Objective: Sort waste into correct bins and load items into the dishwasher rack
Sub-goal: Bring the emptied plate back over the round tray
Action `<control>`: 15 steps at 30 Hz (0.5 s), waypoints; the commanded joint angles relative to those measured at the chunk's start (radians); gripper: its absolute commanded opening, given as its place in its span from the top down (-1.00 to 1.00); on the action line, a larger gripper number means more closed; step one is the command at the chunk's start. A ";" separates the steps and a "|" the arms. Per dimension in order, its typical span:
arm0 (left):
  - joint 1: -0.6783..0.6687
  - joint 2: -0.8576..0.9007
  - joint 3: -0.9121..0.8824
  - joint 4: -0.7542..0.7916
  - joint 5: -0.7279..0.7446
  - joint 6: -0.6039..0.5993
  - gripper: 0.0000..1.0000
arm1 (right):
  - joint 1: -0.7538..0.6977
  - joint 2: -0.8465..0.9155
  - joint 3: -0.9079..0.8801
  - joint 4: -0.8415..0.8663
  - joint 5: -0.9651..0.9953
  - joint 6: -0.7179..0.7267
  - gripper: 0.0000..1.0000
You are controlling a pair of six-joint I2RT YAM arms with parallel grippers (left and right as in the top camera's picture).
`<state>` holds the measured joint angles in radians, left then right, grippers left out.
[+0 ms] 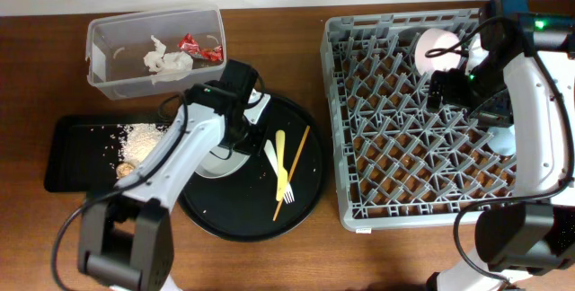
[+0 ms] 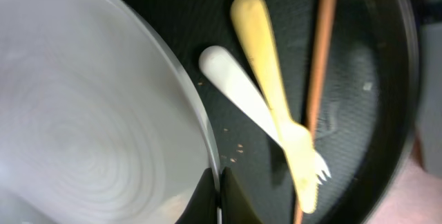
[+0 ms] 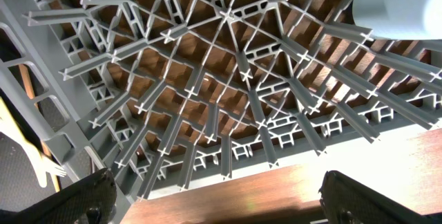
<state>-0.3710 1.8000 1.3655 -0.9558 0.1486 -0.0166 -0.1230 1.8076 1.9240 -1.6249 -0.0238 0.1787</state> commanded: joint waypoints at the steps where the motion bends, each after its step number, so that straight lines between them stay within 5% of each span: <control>1: 0.002 0.073 0.006 0.006 -0.037 -0.018 1.00 | -0.002 0.001 -0.002 -0.003 0.013 -0.007 -0.96; 5: -0.027 0.087 0.006 0.008 -0.029 -0.018 0.84 | -0.002 0.001 -0.002 -0.003 0.023 -0.007 -0.96; 6: -0.040 0.087 0.006 0.009 -0.030 -0.018 0.66 | -0.002 0.001 -0.002 -0.003 0.034 -0.007 -0.96; 8: -0.045 0.086 0.017 0.004 -0.031 -0.018 -0.05 | -0.002 0.001 -0.002 -0.002 0.035 -0.007 -0.97; 9: -0.045 0.079 0.048 -0.016 -0.034 -0.018 -0.18 | -0.002 0.001 -0.002 -0.002 0.035 -0.016 -0.98; 12: 0.008 -0.021 0.195 -0.129 -0.147 -0.048 -0.35 | 0.013 0.001 0.000 0.032 -0.148 -0.153 -0.98; 15: 0.237 -0.166 0.223 -0.250 -0.149 -0.090 -0.52 | 0.150 0.000 0.000 0.100 -0.212 -0.209 -0.98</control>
<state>-0.2844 1.7435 1.5570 -1.1511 0.0383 -0.0624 -0.0853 1.8076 1.9240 -1.5627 -0.1478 0.0372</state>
